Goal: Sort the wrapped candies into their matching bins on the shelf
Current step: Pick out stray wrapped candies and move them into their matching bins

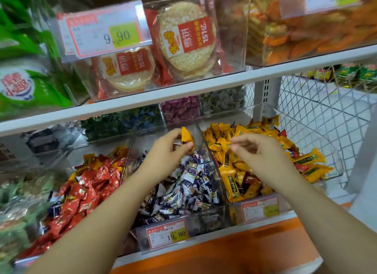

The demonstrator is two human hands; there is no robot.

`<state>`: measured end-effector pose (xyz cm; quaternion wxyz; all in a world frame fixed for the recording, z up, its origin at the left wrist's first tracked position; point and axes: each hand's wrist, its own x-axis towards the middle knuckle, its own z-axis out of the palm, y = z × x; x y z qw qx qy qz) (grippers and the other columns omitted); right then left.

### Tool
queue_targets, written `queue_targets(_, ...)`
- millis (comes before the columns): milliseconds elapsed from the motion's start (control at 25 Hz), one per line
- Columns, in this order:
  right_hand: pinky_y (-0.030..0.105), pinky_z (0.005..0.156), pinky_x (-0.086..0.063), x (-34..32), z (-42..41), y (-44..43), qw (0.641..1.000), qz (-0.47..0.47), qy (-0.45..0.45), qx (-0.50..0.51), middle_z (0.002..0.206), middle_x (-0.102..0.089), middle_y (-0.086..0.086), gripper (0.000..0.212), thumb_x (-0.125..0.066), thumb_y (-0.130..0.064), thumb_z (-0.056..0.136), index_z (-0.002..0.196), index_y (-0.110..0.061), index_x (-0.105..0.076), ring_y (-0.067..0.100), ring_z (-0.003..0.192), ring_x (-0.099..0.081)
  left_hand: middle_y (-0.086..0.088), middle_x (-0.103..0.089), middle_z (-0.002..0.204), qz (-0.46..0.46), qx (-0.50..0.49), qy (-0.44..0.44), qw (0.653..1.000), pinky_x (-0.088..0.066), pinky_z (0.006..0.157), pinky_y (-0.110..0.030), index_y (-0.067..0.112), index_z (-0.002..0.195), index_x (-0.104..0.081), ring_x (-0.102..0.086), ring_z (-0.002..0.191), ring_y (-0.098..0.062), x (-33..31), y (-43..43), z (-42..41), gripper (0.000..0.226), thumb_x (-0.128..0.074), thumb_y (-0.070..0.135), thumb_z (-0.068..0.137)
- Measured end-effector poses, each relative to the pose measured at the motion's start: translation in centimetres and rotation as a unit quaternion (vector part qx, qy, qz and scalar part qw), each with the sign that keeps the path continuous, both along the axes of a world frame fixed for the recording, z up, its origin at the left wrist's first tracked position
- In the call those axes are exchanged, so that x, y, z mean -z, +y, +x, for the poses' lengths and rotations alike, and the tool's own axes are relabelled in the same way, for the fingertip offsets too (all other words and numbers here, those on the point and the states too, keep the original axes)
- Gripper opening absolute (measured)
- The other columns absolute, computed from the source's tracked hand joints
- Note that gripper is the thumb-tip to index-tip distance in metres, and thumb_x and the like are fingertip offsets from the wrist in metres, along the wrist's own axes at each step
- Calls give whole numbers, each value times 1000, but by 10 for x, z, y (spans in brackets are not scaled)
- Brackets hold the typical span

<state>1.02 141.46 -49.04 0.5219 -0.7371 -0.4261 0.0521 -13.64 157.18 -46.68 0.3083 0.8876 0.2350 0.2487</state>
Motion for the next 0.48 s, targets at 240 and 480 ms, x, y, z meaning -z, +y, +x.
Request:
queue_targets(240,9,69,-39,-2,15,-14,996,55,31,57,90,-66,-15,13,-62,-17,87,93,-27,-68,3,88,-60,-1,-67,103,108,43,7,993,-45,70,-14,21,107,-64,-61,82,-10,-2,-19,67,22,-57,11,89)
queue_targets(480,5,66,-40,2,19,-21,997,44,20,59,89,-64,-18,13,-62,-20,87,94,-29,-68,-3,87,-57,1,-62,123,123,3,71,990,-44,86,-21,26,127,-56,-61,103,-14,3,-22,94,38,-55,13,91)
